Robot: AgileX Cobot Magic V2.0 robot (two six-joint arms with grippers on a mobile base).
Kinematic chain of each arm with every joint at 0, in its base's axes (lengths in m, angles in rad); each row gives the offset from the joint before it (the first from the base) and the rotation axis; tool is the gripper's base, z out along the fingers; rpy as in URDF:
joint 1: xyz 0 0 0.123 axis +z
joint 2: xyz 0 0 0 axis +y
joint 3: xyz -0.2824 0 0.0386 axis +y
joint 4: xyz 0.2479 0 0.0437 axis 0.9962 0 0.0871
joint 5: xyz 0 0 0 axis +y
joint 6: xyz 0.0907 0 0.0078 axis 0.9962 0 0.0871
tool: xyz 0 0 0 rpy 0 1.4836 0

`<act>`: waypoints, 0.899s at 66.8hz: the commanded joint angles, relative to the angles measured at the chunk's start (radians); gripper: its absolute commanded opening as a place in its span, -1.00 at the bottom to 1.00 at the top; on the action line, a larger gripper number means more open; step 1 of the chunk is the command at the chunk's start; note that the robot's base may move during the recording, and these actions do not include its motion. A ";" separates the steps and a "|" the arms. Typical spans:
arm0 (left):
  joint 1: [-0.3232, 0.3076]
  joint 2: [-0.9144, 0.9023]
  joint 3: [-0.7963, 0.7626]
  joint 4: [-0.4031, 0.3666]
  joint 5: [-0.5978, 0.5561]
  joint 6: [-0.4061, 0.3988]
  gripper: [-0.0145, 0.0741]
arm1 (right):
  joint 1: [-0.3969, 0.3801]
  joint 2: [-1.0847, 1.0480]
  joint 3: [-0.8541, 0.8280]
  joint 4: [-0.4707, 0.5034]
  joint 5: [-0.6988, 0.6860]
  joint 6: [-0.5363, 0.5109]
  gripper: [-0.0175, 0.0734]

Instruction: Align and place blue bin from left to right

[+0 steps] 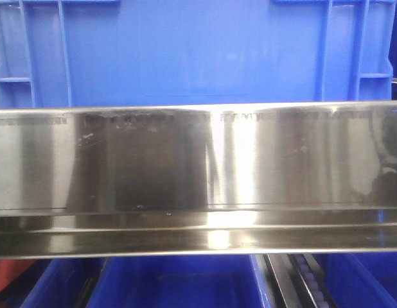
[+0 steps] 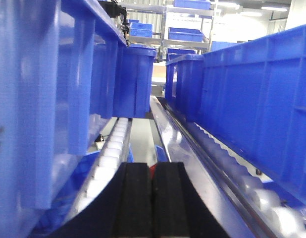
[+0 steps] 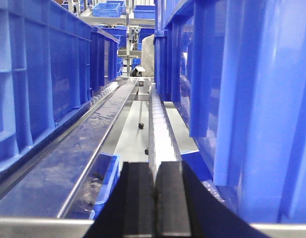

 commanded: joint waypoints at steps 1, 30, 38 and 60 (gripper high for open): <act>-0.024 -0.004 -0.001 -0.004 0.029 0.004 -0.92 | -0.004 -0.004 -0.001 0.002 -0.021 0.000 -0.77; -0.031 -0.004 -0.001 0.015 -0.013 0.004 -0.92 | -0.004 -0.004 -0.001 0.002 -0.021 0.000 -0.77; -0.031 -0.004 -0.001 0.015 -0.013 0.004 -0.92 | -0.004 -0.004 -0.001 0.002 -0.021 0.000 -0.77; -0.031 -0.004 -0.001 0.015 -0.013 0.004 -0.92 | -0.004 -0.004 -0.001 0.002 -0.021 0.000 -0.77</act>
